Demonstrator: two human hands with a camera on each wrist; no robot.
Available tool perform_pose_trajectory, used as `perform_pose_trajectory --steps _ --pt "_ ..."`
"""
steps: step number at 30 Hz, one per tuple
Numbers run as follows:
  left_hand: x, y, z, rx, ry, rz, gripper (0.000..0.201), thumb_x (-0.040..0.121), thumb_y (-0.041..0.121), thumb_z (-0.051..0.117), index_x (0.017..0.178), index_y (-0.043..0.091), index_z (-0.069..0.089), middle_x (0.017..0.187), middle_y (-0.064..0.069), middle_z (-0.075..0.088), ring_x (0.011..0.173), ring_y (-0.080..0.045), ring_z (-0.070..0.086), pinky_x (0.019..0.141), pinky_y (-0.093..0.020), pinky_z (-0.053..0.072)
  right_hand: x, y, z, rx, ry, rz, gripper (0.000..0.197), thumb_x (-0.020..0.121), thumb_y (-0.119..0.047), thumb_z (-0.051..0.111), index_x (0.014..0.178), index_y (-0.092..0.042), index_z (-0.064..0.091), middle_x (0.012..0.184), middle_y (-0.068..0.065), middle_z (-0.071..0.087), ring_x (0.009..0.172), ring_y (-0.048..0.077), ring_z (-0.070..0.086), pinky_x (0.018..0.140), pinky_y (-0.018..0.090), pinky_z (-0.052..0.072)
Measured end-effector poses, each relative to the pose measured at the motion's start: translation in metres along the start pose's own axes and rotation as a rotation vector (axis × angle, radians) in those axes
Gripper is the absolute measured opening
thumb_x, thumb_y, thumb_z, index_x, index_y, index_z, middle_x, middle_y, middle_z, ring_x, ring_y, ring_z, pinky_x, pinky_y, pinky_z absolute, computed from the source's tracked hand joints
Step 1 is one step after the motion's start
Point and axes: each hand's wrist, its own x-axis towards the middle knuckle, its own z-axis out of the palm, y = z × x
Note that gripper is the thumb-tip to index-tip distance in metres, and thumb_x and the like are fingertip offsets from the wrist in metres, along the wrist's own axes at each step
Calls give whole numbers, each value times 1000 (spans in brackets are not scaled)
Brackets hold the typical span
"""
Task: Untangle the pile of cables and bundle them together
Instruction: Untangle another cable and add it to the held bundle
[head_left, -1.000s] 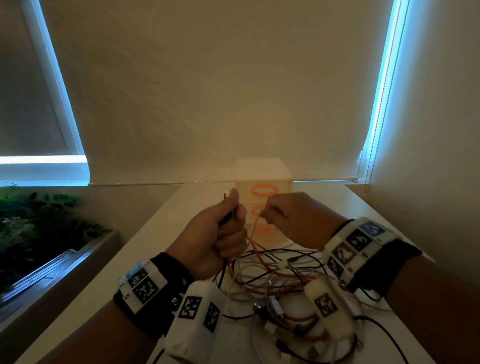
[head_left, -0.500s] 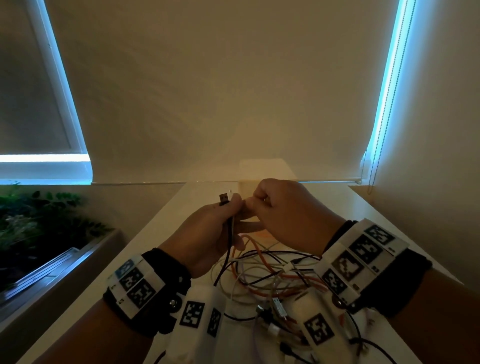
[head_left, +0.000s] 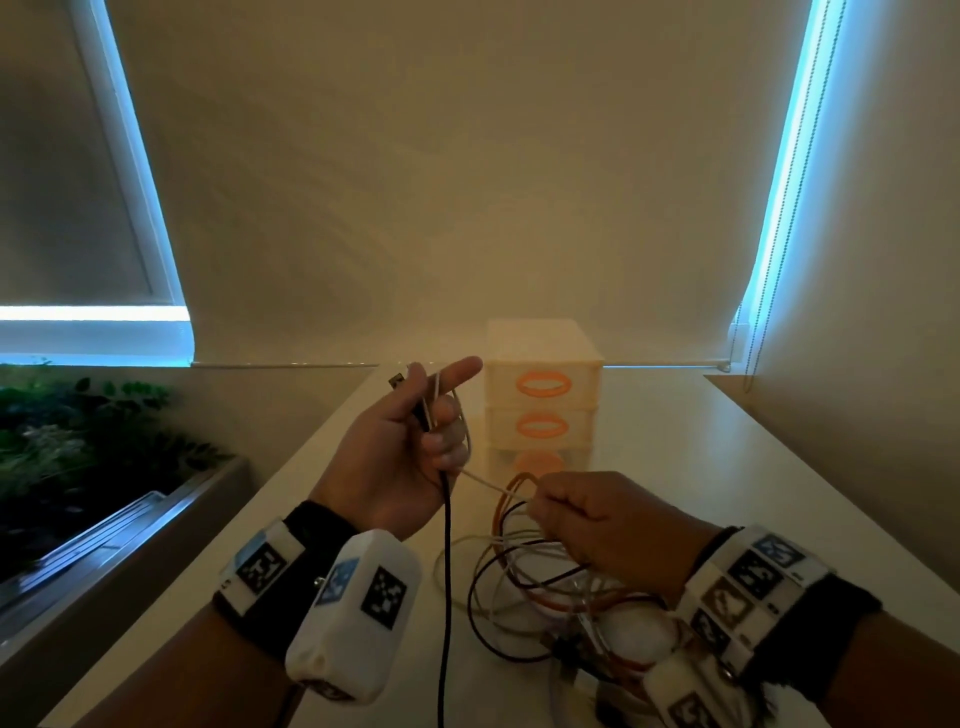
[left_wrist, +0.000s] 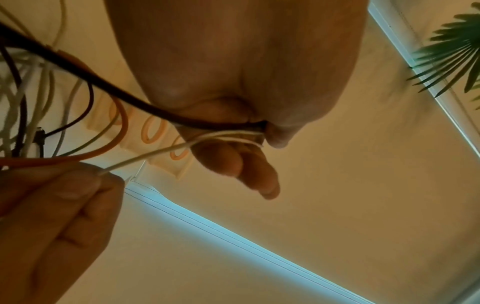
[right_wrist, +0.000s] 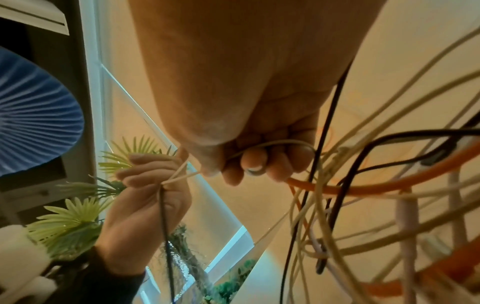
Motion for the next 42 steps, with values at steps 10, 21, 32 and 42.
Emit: perform_pose_trajectory --steps 10,21,32,42 --pt "-5 -3 2 257 -192 -59 46 105 35 38 94 6 71 57 -1 50 40 -12 42 40 -24 27 46 18 -23 -77 203 126 24 102 -33 48 86 -18 57 81 -2 68 68 6 60 58 17 44" --pt "7 3 2 582 154 -90 42 107 38 40 128 9 62 120 -4 75 104 -25 75 50 -21 46 92 -39 -42 64 333 -77 11 97 -25 57 86 -24 54 76 -5 57 65 11 59 58 30 57" --pt "15 -34 -18 154 319 118 44 110 37 36 139 10 53 129 -12 70 113 -26 71 89 -36 56 60 -13 18 323 143 99 12 98 -26 56 110 -25 58 78 3 71 67 12 68 69 34 59" --pt "7 -10 -6 144 344 212 37 109 33 41 126 10 65 70 1 59 67 -14 66 78 -30 48 45 26 50 -7 187 -10 10 100 -29 51 103 -28 60 92 -8 66 82 6 60 72 26 52"
